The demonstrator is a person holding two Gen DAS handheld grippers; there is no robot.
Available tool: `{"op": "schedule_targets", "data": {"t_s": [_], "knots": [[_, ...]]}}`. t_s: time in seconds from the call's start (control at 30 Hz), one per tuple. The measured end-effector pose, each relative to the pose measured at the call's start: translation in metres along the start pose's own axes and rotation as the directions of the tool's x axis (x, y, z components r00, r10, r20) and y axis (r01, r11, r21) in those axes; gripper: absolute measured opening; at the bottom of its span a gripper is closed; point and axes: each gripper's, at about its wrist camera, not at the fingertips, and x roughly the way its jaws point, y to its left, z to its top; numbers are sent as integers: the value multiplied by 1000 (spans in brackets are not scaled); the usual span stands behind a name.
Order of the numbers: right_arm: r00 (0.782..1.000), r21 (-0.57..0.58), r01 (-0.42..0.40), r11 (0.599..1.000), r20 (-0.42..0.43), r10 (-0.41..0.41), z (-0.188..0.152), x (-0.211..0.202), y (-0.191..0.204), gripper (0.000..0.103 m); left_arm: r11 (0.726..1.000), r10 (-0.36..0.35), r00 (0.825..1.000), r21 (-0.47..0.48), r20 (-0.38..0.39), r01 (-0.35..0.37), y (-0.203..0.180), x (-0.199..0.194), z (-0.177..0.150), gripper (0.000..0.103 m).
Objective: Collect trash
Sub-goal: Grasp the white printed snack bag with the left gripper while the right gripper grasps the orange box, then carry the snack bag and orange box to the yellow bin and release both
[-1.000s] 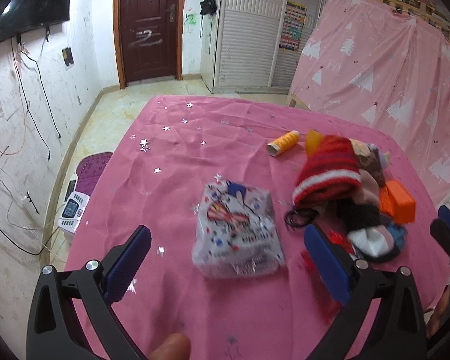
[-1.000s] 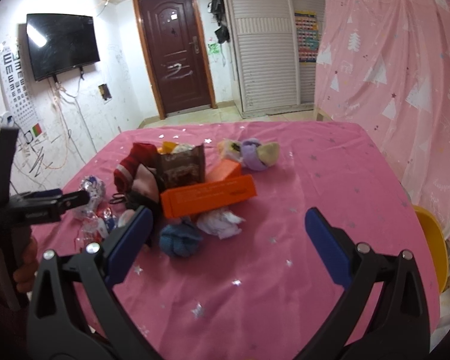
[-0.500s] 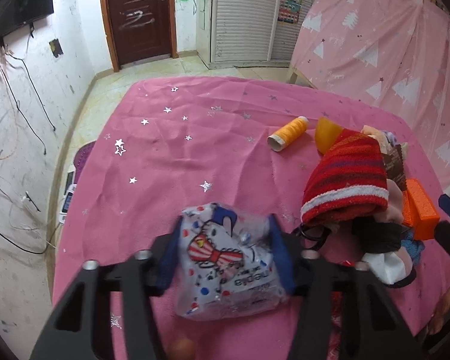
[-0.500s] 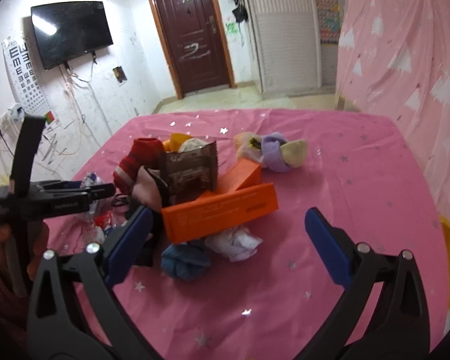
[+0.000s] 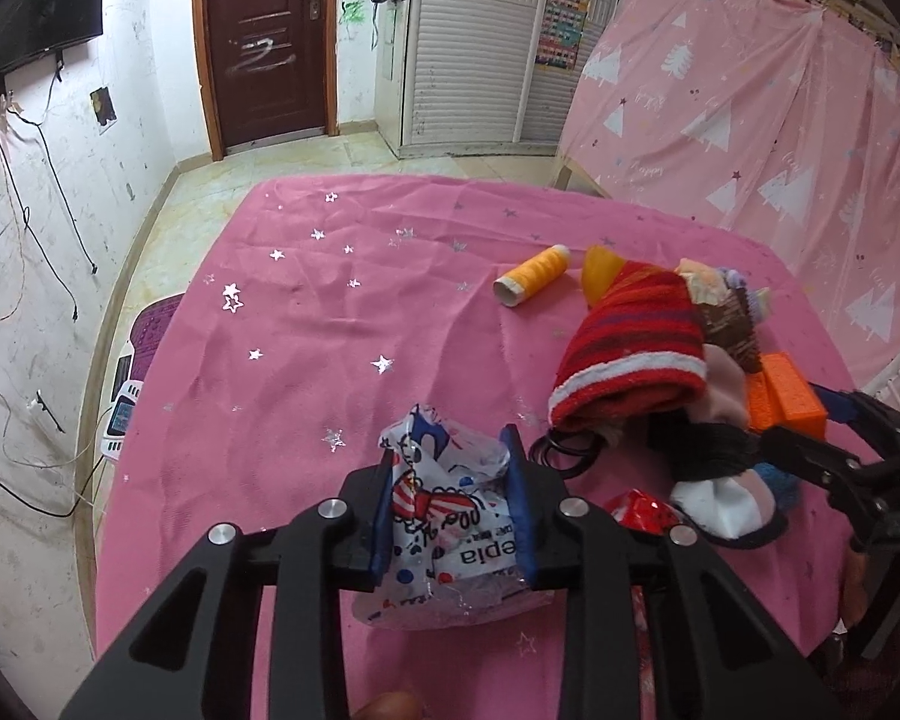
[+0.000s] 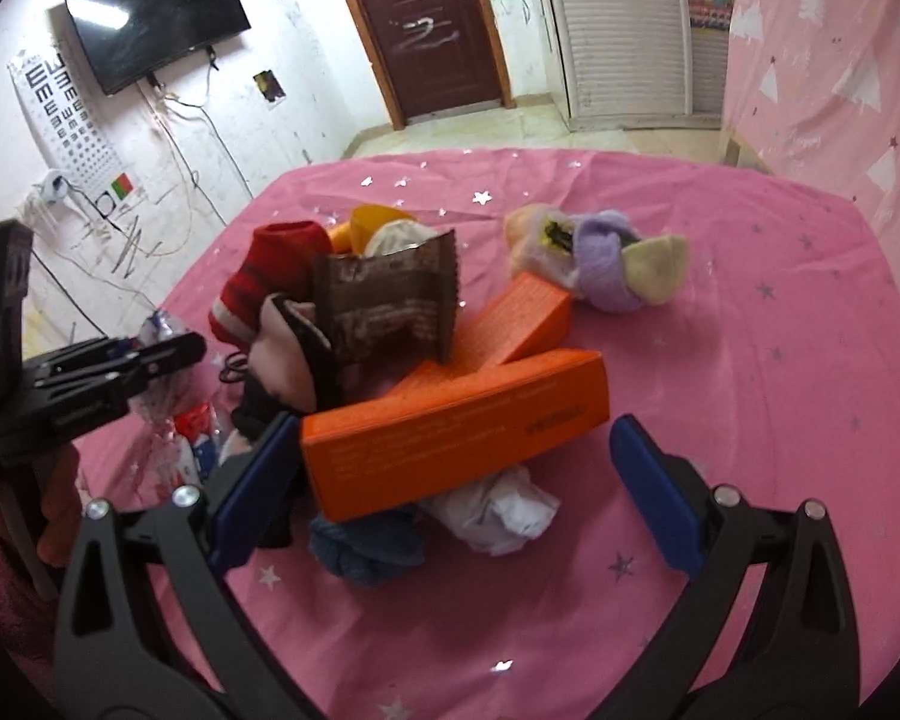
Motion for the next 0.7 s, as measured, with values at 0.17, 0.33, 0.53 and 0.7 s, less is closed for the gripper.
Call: {"op": "schedule_targets", "data": {"t_s": [0.17,0.33,0.53,0.7], "knots": [[999,13,-25,1000,27,25,-3,-7,-8,91,1000,-4,1000,-2,20,4,1,-11,-1,25],[997,-3,0,1000,72,0,-1,-16,-8,91,1000,0,1000,-13,19,0,2,-13,2,25],[989,36,21,999,142,-26,3,-42,-22,91,1000,-18,999,9,39,17,-11,-26,13,25],[980,78,61,995,187,-75,0,-68,-50,91,998,-50,997,53,66,46,-38,-38,31,25]]}}
